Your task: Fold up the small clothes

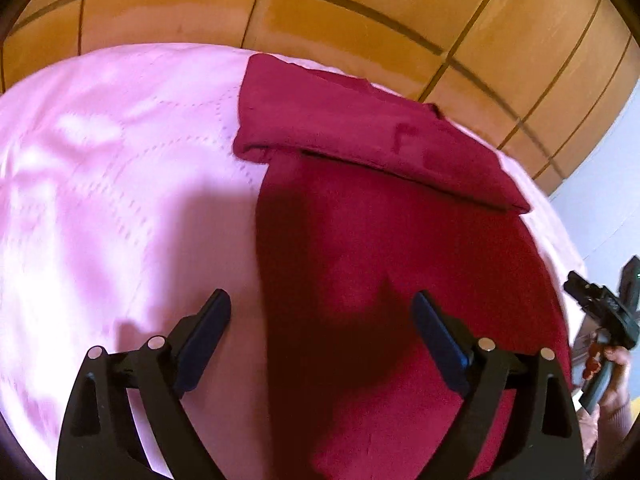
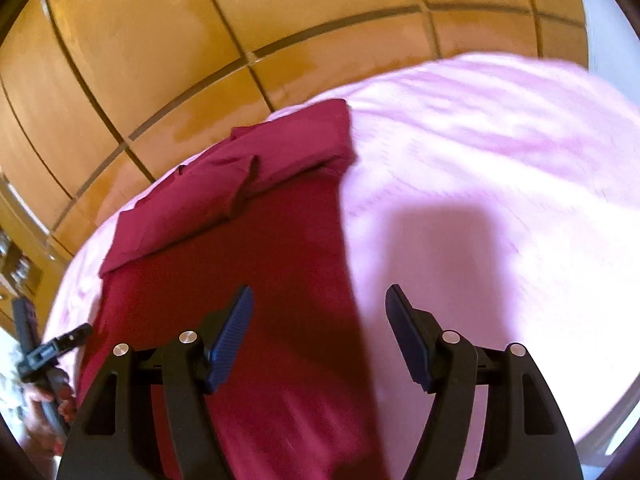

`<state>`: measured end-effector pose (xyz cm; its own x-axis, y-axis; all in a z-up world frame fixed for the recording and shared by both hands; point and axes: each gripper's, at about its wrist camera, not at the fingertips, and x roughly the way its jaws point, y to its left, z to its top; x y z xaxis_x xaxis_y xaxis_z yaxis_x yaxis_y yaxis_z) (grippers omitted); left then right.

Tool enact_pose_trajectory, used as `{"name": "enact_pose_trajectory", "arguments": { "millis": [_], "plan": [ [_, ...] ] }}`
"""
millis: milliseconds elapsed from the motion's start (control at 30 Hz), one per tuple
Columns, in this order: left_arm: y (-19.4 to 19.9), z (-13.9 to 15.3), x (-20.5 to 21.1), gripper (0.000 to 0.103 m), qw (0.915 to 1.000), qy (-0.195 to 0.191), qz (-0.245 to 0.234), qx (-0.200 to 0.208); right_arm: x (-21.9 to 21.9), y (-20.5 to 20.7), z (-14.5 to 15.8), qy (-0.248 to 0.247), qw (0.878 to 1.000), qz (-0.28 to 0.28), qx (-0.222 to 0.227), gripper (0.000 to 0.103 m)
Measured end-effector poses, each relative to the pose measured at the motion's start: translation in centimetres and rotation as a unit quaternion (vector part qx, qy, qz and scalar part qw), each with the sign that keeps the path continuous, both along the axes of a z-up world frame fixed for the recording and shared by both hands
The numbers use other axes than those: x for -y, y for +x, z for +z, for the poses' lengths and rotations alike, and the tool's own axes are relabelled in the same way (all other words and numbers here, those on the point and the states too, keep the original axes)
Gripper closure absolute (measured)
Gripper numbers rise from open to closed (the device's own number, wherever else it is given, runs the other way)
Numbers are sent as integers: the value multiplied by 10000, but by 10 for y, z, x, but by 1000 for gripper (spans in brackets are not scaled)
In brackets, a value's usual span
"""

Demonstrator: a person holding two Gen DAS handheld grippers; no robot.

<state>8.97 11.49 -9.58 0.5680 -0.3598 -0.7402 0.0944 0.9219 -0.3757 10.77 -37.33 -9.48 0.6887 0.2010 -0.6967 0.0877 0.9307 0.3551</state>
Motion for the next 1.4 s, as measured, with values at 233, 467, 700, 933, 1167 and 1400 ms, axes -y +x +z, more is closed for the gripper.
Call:
{"name": "enact_pose_trajectory", "arguments": {
  "millis": [233,467,700,933,1167,1400],
  "plan": [
    [-32,-2,-17,11,9985,-410,-351,100,39,-33,-26,1317,9903,-28,-434,38],
    [-47,-3,-24,12,9922,-1152,-478,-62,46,-60,-39,2128,9764,78,-360,41],
    [-69,-9,-30,33,9816,-1746,-724,-279,48,-81,-48,2597,9651,165,-306,48],
    [-81,-15,-31,37,9681,-2246,-1026,-418,45,-93,-59,2993,9534,289,-238,55],
    [-91,-27,-25,46,9444,-2817,-1440,-897,40,-102,-62,3074,9494,584,-264,55],
    [-85,-23,0,53,9349,-2849,-1847,-1031,35,-108,-58,3062,9486,745,-275,61]
  ]
}}
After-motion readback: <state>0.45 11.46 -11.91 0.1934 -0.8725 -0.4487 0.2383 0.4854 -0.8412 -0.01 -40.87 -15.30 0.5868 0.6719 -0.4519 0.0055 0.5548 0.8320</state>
